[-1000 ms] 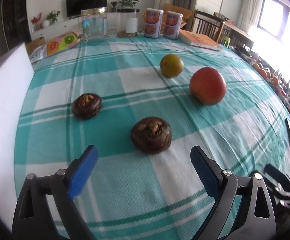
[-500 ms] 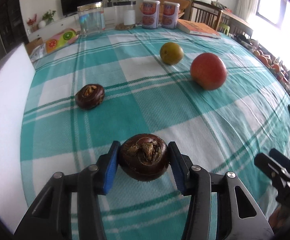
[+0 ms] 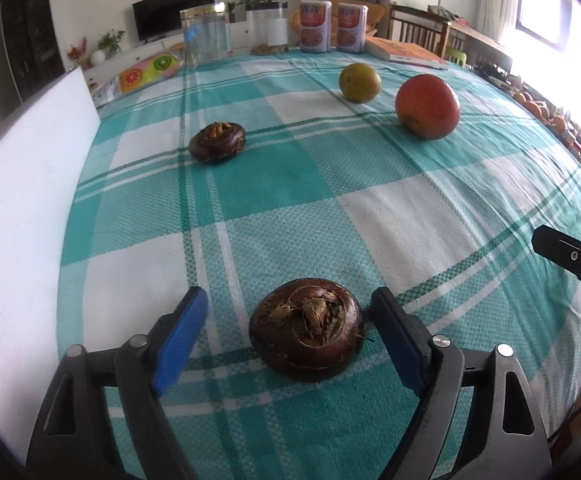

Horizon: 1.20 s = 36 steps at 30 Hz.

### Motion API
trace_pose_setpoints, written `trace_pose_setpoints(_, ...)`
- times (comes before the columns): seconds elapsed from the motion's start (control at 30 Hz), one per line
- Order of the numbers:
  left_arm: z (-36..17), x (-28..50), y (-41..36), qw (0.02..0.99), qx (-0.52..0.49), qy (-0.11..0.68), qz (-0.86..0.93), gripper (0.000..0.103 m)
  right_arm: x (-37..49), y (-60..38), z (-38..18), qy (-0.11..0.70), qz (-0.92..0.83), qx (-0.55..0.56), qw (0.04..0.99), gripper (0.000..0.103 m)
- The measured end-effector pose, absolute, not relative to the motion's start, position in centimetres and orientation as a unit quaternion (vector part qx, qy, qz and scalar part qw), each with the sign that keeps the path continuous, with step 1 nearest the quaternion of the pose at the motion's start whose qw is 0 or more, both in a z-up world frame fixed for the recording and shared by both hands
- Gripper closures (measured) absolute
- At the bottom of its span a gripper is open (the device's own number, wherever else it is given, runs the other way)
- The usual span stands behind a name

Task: Organize fruits
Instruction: 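Close the left gripper around a dark brown round fruit, then grasp the red apple with the right gripper while the left holds the dark fruit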

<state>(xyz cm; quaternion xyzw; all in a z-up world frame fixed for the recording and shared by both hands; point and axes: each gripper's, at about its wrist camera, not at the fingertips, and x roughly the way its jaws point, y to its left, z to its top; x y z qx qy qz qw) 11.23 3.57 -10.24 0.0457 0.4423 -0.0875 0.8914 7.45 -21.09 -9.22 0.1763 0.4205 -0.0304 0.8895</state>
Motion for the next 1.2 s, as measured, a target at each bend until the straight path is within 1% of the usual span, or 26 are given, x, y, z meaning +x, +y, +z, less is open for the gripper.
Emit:
trace_pose_setpoints(0.13,-10.3,11.3,3.7,0.891,0.043,0.444,-0.085,0.013,7.4,-21.9,-8.6,0.401,-0.016,0.201,0.894,0.000)
trace_pose_setpoints(0.2,-10.3,11.4,3.8,0.890,0.043,0.445,-0.086,0.012,8.4,-22.1,-8.0,0.392,-0.012,0.190,0.900,0.000)
trace_pose_setpoints(0.33,-10.4,11.4,3.7,0.890,0.044,0.446,-0.087,0.010,12.8,-20.2,-6.4,0.407,0.016,0.062,0.911,0.000)
trace_pose_setpoints(0.43,-10.4,11.4,3.7,0.890,0.044,0.446,-0.087,0.010,15.8,-18.1,-5.3,0.392,0.045,-0.001,0.919,0.000)
trace_pose_setpoints(0.6,-10.4,11.4,3.7,0.890,0.044,0.446,-0.087,0.010,21.3,-13.2,-6.3,0.404,0.037,-0.137,0.903,0.000)
trace_pose_setpoints(0.73,-10.4,11.4,3.7,0.890,0.044,0.446,-0.088,0.010,24.2,-12.2,-8.1,0.425,0.000,-0.178,0.887,0.001)
trace_pose_setpoints(0.77,-10.4,11.4,3.7,0.890,0.044,0.446,-0.088,0.010,24.7,-12.4,-8.4,0.435,-0.004,-0.177,0.883,0.004)
trace_pose_setpoints(0.8,-10.4,11.4,3.7,0.890,0.044,0.446,-0.088,0.010,24.9,-12.8,-8.6,0.442,-0.004,-0.169,0.881,0.026)
trace_pose_setpoints(0.83,-10.4,11.4,3.7,0.890,0.044,0.446,-0.088,0.010,25.0,-13.3,-8.6,0.450,0.006,-0.147,0.881,0.038)
trace_pose_setpoints(0.87,-10.4,11.4,3.7,0.890,0.044,0.446,-0.088,0.010,25.0,-14.1,-8.5,0.454,0.004,-0.123,0.882,0.044)
trace_pose_setpoints(0.97,-10.4,11.4,3.7,0.890,0.044,0.446,-0.088,0.010,24.3,-16.9,-8.3,0.467,0.016,-0.018,0.884,0.044)
trace_pose_setpoints(1.03,-10.4,11.4,3.7,0.890,0.044,0.446,-0.088,0.010,23.3,-19.3,-8.2,0.480,0.043,0.086,0.872,0.044)
trace_pose_setpoints(1.13,-10.4,11.4,3.7,0.890,0.044,0.446,-0.088,0.010,21.2,-22.5,-9.2,0.501,0.111,0.274,0.813,0.044)
trace_pose_setpoints(1.2,-10.4,11.4,3.7,0.890,0.044,0.446,-0.088,0.010,19.5,-23.6,-10.7,0.514,0.157,0.371,0.757,0.045)
